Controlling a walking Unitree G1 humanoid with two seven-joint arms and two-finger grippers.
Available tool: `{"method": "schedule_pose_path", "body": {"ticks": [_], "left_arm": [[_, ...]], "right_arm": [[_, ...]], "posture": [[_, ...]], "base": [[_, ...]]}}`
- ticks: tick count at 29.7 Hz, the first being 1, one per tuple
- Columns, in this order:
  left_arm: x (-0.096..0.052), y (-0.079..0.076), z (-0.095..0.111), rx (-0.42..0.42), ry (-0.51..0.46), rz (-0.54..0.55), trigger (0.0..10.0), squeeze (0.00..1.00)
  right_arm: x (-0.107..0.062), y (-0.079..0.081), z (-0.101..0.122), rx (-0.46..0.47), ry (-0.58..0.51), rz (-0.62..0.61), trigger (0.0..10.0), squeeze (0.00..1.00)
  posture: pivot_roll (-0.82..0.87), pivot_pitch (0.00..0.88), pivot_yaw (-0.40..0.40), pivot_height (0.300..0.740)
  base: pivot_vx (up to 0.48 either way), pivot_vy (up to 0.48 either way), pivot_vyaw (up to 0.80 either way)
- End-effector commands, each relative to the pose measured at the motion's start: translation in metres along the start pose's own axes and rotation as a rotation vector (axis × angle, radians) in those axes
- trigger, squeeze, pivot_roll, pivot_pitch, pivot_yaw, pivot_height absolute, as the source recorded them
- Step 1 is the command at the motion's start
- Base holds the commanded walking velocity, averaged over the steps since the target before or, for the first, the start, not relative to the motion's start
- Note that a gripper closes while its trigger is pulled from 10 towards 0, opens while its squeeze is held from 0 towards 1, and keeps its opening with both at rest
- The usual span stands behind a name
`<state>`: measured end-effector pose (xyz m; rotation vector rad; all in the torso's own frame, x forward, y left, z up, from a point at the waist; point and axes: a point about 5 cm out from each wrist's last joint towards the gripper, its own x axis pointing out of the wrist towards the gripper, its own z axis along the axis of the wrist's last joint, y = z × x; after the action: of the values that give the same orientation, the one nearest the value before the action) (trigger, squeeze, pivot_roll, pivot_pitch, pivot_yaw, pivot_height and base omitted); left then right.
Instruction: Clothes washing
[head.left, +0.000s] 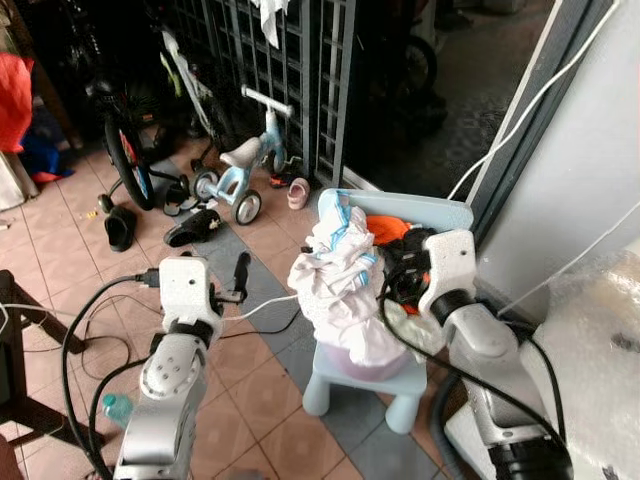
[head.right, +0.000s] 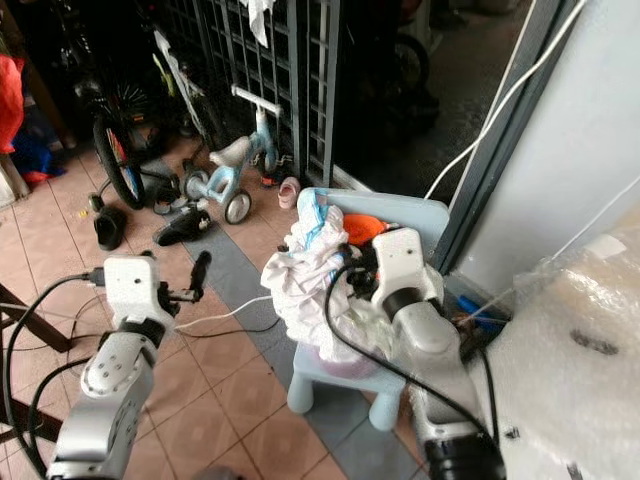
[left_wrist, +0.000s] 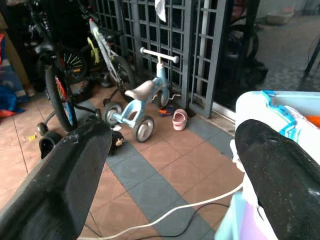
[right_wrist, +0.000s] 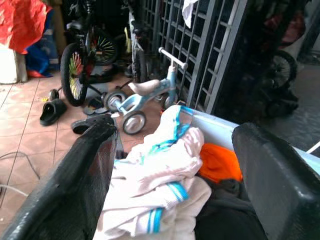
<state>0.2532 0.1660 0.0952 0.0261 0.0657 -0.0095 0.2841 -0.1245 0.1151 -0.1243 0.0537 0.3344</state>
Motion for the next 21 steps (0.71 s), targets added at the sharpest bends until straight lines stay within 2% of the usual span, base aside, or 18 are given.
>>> {"method": "schedule_pose_path", "body": {"ticks": [1,17,21], "left_arm": [[0.002,-0.0088,0.0034,-0.012,-0.015,-0.026,10.0,0.0],[-0.001,-0.0101,0.0012,-0.017,-0.005,-0.026,10.0,0.0],[0.0007,-0.0067,-0.0039,-0.009,0.028,-0.01,10.0,0.0]], "right_arm": [[-0.0017,-0.0075,-0.0069,-0.021,0.038,-0.014,10.0,0.0],[0.0,-0.0075,-0.0108,-0.018,0.056,-0.02,10.0,0.0],[0.0005,-0.0095,-0.0132,-0.002,0.069,-0.049,10.0,0.0]], "posture": [[-0.03,0.0,-0.007,0.74],[-0.02,0.0,-0.013,0.74],[-0.03,0.0,-0.021,0.74]], "base": [[0.364,0.0,0.0],[0.398,0.0,0.0],[0.309,0.0,0.0]]}}
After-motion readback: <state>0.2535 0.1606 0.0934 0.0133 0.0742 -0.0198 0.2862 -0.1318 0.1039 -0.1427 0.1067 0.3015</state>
